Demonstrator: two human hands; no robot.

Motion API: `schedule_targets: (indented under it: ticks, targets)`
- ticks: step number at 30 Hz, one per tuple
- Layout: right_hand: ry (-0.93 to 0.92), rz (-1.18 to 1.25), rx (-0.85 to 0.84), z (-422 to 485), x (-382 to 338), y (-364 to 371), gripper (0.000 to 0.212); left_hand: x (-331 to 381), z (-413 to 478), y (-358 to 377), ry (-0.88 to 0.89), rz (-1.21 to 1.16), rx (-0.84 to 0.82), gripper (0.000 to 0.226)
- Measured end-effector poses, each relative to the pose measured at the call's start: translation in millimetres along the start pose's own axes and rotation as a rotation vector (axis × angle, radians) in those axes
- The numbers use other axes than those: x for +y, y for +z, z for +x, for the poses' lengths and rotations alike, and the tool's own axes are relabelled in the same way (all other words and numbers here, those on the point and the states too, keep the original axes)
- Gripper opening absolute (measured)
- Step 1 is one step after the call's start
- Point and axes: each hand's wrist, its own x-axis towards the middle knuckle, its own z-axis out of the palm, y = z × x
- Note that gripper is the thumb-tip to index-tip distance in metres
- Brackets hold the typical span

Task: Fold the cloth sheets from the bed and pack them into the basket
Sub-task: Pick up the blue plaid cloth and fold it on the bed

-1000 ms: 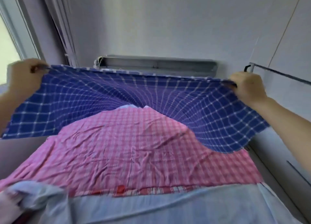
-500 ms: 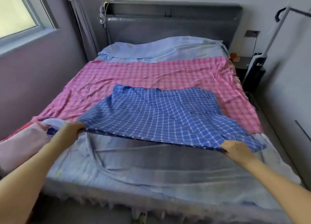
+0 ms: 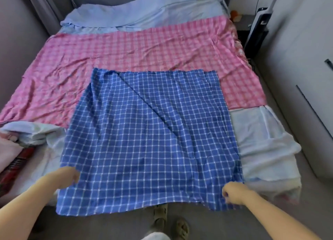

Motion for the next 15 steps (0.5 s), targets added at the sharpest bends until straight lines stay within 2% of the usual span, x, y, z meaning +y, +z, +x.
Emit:
schedule_targets:
  ticks: [3,5,7,10,15]
  targets:
    - [0.128,0.201,0.082,8,7,8,0.019,10,46,-32,0.036,0.004,-0.078,0.026]
    - [0.224,0.358,0.145,18,16,16,0.024,24,85,-59,0.081,0.06,-0.075,0.037]
    - [0.326,0.492,0.2,25,23,23,0.023,49,112,-82,0.115,0.054,-0.03,0.044]
    - [0.442,0.657,0.28,39,37,30,0.021,104,154,-108,0.165,0.013,0.084,0.043]
    - [0.591,0.947,0.397,76,72,52,0.017,233,211,-172,0.349,0.03,0.235,0.044]
